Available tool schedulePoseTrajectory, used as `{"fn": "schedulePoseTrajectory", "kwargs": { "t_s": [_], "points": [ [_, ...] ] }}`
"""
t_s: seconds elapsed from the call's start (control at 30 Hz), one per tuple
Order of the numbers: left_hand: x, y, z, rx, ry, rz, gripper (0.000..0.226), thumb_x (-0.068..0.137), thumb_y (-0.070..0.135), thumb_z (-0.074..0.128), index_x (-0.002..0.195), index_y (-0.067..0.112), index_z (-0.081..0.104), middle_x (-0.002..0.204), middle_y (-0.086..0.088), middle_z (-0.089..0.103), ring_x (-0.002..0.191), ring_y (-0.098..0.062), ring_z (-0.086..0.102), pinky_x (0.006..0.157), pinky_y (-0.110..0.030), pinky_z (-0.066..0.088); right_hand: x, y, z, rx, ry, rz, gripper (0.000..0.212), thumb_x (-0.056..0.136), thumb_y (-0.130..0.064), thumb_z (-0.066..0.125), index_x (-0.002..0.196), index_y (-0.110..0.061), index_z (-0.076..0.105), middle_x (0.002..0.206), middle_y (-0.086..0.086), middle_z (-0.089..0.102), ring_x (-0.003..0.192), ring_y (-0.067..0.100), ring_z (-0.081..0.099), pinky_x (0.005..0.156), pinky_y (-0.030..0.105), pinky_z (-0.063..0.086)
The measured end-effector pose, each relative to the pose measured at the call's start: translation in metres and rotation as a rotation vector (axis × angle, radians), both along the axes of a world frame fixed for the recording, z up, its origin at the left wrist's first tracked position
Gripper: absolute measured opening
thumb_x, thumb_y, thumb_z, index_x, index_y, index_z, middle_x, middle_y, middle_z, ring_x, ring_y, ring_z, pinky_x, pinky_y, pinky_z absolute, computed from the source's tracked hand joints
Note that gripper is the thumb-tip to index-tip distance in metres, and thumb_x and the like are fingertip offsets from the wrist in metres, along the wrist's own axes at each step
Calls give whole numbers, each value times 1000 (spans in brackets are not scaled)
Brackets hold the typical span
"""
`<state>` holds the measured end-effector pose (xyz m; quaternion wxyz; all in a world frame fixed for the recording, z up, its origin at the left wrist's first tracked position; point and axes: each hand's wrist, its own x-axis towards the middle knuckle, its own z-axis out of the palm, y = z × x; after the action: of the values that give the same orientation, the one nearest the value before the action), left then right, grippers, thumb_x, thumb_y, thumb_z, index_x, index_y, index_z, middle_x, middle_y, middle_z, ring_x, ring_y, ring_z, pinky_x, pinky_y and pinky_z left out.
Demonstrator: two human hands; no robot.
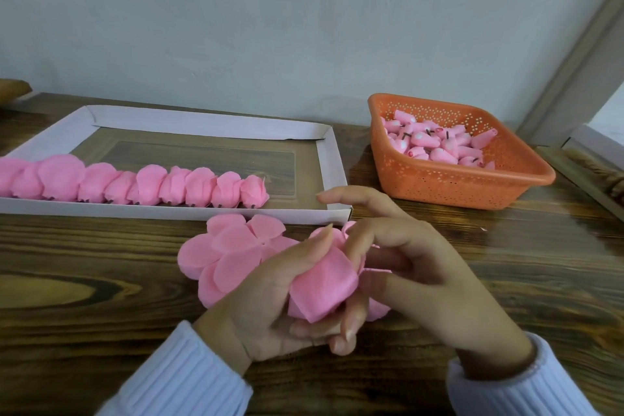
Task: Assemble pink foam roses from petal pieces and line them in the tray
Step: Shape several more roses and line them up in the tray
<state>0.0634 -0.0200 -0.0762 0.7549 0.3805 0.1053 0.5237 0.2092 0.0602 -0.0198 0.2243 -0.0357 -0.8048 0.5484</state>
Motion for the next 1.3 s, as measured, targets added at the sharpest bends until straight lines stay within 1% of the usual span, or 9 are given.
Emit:
{"fn": "schedulePoseTrajectory", "kwargs": {
  "t_s": [0.07, 0.17, 0.27, 0.33, 0.57, 0.73, 0.93, 1.1, 1.3],
  "points": [
    [3, 0, 3, 20, -22, -19, 39, 95, 45, 49, 95, 10, 63, 74, -9, 71, 35, -23, 11, 61, -21, 53, 1, 0, 0, -47, 4, 10, 40, 66, 17, 49, 68, -21, 63, 124, 7, 58, 112, -2, 59, 84, 42, 56],
    [5, 0, 5, -1, -53, -23, 39, 96, 43, 48, 98, 6, 60, 77, -12, 71, 34, -9, 38, 63, -22, 54, 3, 2, 1, -52, -2, 38, 40, 69, 14, 53, 69, -24, 65, 137, -3, 50, 91, -15, 61, 73, 27, 54],
    [3, 0, 2, -48, -94, -30, 42, 94, 44, 53, 98, 3, 59, 76, -13, 71, 39, -4, 51, 63, -24, 55, 4, 4, 1, 76, -14, 31, 13, 76, -10, 68, 77, -23, 67, 135, -10, 49, 115, 3, 56, 81, 26, 52],
    [1, 0, 1, -76, -109, -30, 42, 92, 45, 54, 90, 5, 66, 74, -11, 71, 38, -5, 52, 64, -25, 55, 3, 4, 1, 158, -15, -14, 4, 76, -23, 70, 78, -22, 67, 131, -12, 52, 128, 18, 49, 92, 38, 50],
    [2, 0, -1, -80, -111, 27, 38, 86, 50, 63, 93, 14, 68, 74, -8, 69, 39, -5, 47, 62, -23, 54, -2, 4, -3, 193, 4, -144, 7, 76, -32, 70, 72, -27, 66, 125, -6, 56, 136, 14, 41, 93, 53, 48],
    [2, -3, 2, -16, -64, -3, 17, 89, 24, 67, 103, 16, 62, 84, -1, 66, 56, 2, 57, 69, -20, 54, -4, 3, -3, 179, 40, -151, 10, 77, -31, 70, 69, -29, 64, 126, -5, 54, 132, 14, 45, 77, 26, 54],
    [2, -3, 5, -50, -67, 7, 17, 91, 13, 59, 107, 8, 60, 86, -4, 67, 62, -5, 62, 73, -26, 54, 1, 7, 0, 111, 11, -95, 7, 78, -18, 63, 73, -22, 66, 126, 2, 57, 132, 15, 45, 98, 54, 43],
    [3, -3, 9, -62, -100, -10, 20, 93, 15, 52, 105, 2, 61, 89, -11, 68, 69, -12, 67, 78, -31, 56, 2, 9, 1, 96, -14, -17, 31, 69, 11, 55, 69, -17, 67, 126, 7, 59, 135, 17, 42, 94, 36, 42],
    [1, -2, 6, -79, -86, 39, 17, 93, 18, 58, 101, 7, 68, 84, -9, 69, 66, -11, 65, 72, -29, 57, -3, 11, -6, 129, 11, -114, 9, 81, -13, 64, 83, -21, 66, 127, -5, 58, 132, 17, 46, 103, 40, 40]
  ]
}}
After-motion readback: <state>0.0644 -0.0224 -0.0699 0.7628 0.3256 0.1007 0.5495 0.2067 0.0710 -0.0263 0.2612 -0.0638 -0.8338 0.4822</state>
